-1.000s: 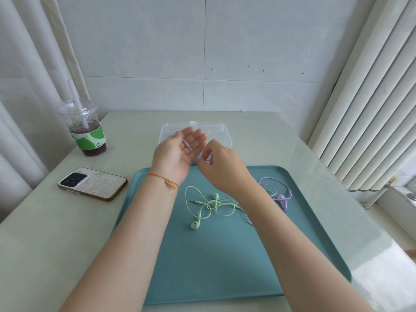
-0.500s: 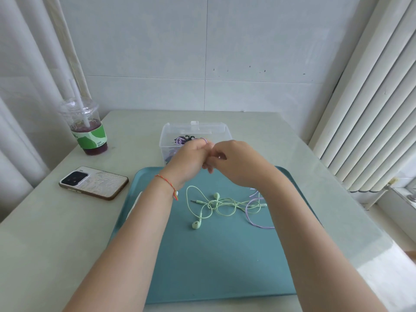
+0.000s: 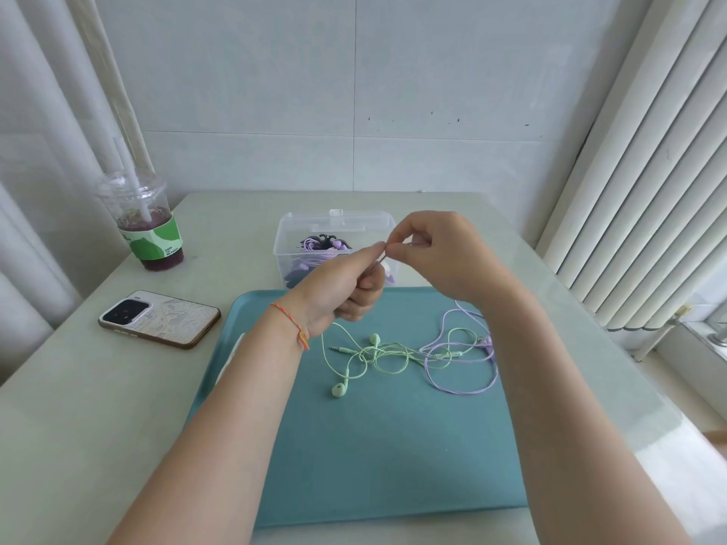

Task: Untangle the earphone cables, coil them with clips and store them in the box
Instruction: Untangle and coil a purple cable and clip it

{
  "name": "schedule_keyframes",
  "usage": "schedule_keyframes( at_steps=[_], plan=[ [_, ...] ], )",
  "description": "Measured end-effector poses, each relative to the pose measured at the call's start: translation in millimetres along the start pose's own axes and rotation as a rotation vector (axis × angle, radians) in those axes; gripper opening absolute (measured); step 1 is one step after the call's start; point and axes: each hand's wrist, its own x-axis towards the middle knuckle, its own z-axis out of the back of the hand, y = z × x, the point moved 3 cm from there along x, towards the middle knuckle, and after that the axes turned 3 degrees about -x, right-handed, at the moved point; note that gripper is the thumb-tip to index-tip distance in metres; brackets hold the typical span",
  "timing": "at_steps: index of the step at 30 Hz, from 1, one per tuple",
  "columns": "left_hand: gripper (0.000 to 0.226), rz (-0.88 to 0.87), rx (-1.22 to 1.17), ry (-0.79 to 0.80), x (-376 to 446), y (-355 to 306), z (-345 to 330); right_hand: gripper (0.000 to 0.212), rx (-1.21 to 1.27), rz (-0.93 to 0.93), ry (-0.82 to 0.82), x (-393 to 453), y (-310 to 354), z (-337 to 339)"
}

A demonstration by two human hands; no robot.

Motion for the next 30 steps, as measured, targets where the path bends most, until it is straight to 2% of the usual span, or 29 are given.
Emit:
schedule_keyframes(
  at_steps=[5,9,11,14,18,21,24,26,28,30],
  plan=[
    [0.039,-0.070,-0.090,0.140,-3.9,-0.5,2.0,0.012,0.078,-0.002,-0.115,4.5,-3.8,2.4],
    [0.020,-0.156,-0.191,0.313,-7.6,-0.7,1.1,0.010,0.154,-0.001,-0.077,4.7,-6.8,-1.2],
    [0.024,-0.178,-0.203,0.343,-6.9,0.5,1.3,0.006,0.175,-0.011,-0.055,4.3,-7.9,-3.5],
    [0.031,-0.196,-0.171,0.345,-6.6,2.5,2.5,0.008,0.228,-0.021,-0.069,4.4,-8.7,-3.1],
    [0.036,-0.157,-0.042,0.263,-2.1,6.0,1.7,0.019,0.274,0.003,-0.073,4.2,-6.2,-1.0],
    [0.036,-0.128,-0.006,0.187,-0.6,5.7,-0.5,0.014,0.262,0.005,-0.076,3.9,-6.5,-0.8],
    [0.025,-0.080,-0.127,0.211,-3.9,-0.2,-3.8,0.007,0.339,-0.022,-0.092,3.6,-9.9,-2.6],
    [0.027,-0.085,-0.232,0.271,-6.5,-5.7,-5.3,0.008,0.424,-0.055,-0.058,4.1,-12.5,-8.5],
    [0.035,-0.132,-0.408,0.299,-7.1,-10.3,-3.4,0.013,0.488,-0.102,0.017,4.5,-14.4,-18.9],
    [0.035,-0.184,-0.646,0.294,-6.3,-14.5,0.0,0.017,0.435,-0.115,0.090,3.4,-13.7,-29.0]
  ],
)
